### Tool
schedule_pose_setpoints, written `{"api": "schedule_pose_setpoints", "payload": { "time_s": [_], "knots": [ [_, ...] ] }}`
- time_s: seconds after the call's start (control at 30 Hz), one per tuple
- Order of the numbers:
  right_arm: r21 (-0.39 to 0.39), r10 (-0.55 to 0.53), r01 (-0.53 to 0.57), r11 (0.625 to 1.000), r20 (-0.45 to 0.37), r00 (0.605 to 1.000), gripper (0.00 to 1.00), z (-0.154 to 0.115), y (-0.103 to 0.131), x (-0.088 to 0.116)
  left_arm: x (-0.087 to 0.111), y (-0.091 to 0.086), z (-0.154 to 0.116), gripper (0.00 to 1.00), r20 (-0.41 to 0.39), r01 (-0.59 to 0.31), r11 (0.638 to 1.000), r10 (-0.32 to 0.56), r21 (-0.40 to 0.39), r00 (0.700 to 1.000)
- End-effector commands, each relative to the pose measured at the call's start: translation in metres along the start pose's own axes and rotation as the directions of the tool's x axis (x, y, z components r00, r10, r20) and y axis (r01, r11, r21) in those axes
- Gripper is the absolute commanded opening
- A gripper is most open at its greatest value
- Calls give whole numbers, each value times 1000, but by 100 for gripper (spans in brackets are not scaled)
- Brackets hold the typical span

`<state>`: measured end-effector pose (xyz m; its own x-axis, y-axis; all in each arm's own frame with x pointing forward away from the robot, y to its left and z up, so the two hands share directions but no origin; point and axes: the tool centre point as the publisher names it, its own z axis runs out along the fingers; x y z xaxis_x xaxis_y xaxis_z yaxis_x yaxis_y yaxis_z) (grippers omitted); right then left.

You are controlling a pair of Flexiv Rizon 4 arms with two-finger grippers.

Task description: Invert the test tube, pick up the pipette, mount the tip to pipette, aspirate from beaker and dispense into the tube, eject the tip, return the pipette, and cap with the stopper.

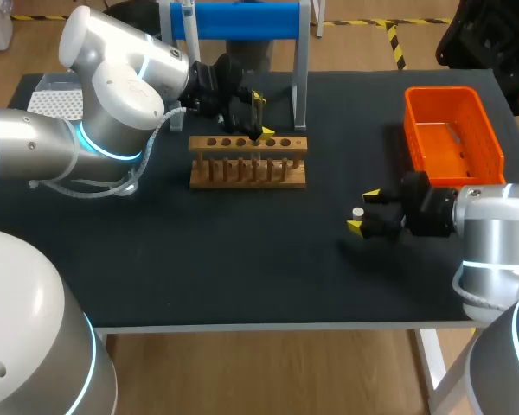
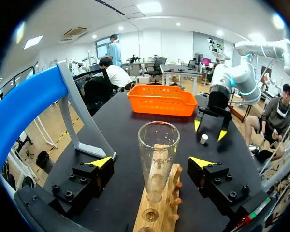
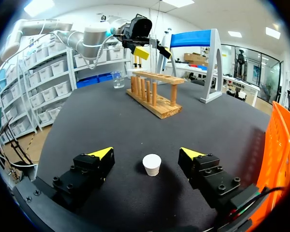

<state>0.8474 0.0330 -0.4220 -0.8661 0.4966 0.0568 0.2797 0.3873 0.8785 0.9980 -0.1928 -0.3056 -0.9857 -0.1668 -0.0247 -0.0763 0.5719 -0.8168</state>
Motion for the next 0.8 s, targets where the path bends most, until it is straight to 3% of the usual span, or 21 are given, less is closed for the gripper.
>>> {"api": "schedule_pose_setpoints", "payload": {
  "time_s": [0.03, 0.27, 0.33, 0.8],
  "knots": [
    [2, 0, 0, 1000, 8, 1000, 73, 2, -2, 1, -1, 0, 1, 100, -4, 0, 1000, 0, 1, 1000],
    [9, -1, 1, 1000, 9, 1000, 67, 3, -3, 0, -1, 0, 1, 100, -4, 0, 1000, 0, 1, 1000],
    [11, -3, 3, 1000, 8, 1000, 60, 3, -4, 0, -1, 0, 1, 100, -4, 0, 1000, 0, 1, 1000],
    [19, -8, 8, 1000, 8, 1000, 54, 5, -7, -2, -1, 0, 1, 100, -4, 0, 1000, 0, 1, 1000]
  ]
}}
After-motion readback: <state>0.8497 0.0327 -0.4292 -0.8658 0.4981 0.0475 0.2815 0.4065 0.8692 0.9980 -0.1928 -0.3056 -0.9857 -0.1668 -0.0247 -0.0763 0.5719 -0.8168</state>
